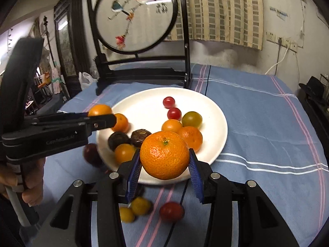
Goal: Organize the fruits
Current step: 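Place the mandarin and orange tomato on the white plate, opening both tools, then grasp a red cherry tomato with the right tool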
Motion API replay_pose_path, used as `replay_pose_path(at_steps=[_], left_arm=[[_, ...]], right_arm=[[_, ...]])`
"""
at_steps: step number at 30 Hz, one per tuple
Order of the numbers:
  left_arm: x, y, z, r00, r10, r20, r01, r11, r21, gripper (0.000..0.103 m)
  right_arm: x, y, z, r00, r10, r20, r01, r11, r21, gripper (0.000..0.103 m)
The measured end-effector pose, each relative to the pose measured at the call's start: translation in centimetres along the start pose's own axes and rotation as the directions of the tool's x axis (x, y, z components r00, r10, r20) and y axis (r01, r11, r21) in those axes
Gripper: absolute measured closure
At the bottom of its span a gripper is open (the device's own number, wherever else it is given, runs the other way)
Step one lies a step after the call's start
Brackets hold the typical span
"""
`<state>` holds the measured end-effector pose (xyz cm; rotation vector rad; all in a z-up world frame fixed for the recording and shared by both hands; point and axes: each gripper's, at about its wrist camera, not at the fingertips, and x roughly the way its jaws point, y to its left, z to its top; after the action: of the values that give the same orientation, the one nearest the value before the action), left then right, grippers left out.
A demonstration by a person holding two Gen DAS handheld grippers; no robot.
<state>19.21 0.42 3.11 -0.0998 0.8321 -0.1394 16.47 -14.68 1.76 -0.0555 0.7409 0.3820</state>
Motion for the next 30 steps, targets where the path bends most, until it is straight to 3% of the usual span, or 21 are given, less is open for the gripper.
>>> replay_pose_path(at_steps=[10, 11, 12, 13, 18, 24, 30], left_arm=[[4.9, 0.0, 1.3, 0.998, 0.052, -0.048, -0.053, 0.998, -0.034, 0.067], [5.1, 0.1, 1.2, 0.998, 0.051, -0.046, -0.053, 0.998, -0.041, 0.063], [5.1, 0.1, 1.1, 0.998, 0.045, -0.045, -0.047, 0.998, -0.051, 0.044], [5.0, 0.1, 0.9, 0.999, 0.039, -0.034, -0.041, 0.997, -0.060, 0.032], [3.2, 0.0, 0.0, 0.999, 0.043, 0.003, -0.043, 0.998, -0.039, 0.030], [-0.7, 2.0, -2.3, 0.996, 0.055, 0.063, -0.049, 0.994, -0.094, 0.012], [-2.8, 3.7, -5.7, 0.997, 0.046, 0.069, -0.038, 0.992, -0.123, 0.011]], right_arm=[[3.8, -1.1, -0.1, 0.998, -0.010, -0.060, 0.013, 0.999, 0.050, 0.055], [3.8, -1.2, -0.2, 0.999, -0.006, -0.051, 0.009, 0.998, 0.055, 0.048], [3.8, -1.3, -0.1, 0.999, -0.010, -0.035, 0.012, 0.998, 0.058, 0.042], [3.5, -1.4, -0.1, 1.000, -0.020, -0.022, 0.021, 0.998, 0.055, 0.040], [2.3, -1.9, -0.1, 1.000, -0.006, -0.006, 0.007, 0.998, 0.066, 0.040], [0.2, -2.7, -0.8, 1.000, -0.008, -0.006, 0.008, 0.998, 0.061, 0.036], [-0.7, -2.3, -3.7, 0.997, -0.044, -0.070, 0.044, 0.999, -0.002, 0.036]])
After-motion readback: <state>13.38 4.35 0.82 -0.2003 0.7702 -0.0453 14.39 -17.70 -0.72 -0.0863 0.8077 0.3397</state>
